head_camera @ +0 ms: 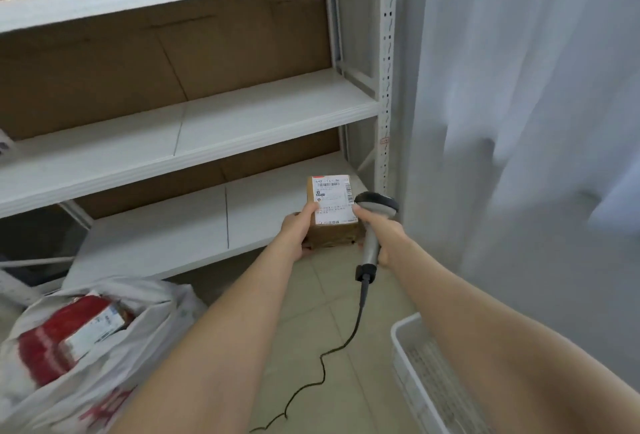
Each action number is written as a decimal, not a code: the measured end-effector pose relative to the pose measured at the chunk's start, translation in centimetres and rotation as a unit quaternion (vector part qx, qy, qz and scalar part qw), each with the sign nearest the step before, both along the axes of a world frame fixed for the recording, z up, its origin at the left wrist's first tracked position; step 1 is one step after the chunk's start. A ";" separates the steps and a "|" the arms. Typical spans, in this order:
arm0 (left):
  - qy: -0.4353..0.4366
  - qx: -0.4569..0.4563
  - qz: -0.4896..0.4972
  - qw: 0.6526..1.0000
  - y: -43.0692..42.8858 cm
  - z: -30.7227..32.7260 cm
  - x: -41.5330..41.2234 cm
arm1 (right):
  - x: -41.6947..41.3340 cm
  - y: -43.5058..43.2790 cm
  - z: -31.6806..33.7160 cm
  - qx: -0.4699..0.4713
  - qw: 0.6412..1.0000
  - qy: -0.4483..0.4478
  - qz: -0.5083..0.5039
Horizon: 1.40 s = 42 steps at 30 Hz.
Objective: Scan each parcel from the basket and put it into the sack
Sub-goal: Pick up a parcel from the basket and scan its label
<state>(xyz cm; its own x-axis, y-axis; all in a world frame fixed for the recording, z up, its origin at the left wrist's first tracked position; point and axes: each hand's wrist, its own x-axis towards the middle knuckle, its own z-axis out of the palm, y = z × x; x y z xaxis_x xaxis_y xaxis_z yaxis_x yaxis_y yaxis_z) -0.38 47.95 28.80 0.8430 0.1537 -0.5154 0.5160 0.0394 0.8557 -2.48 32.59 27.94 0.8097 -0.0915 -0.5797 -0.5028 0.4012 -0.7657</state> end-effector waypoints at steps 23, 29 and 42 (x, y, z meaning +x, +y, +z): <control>-0.001 0.015 0.170 0.985 51.3 -6.2 -9.0 | -0.1 51.2 -6.5 0.007 0.971 0.030 0.237; 0.039 0.107 0.236 0.965 60.7 -9.1 -6.9 | 2.8 59.8 -9.7 0.020 0.962 0.055 0.265; 0.167 0.373 -0.002 0.913 74.6 -17.2 -1.6 | 6.9 71.0 -18.8 -0.055 0.957 0.150 0.244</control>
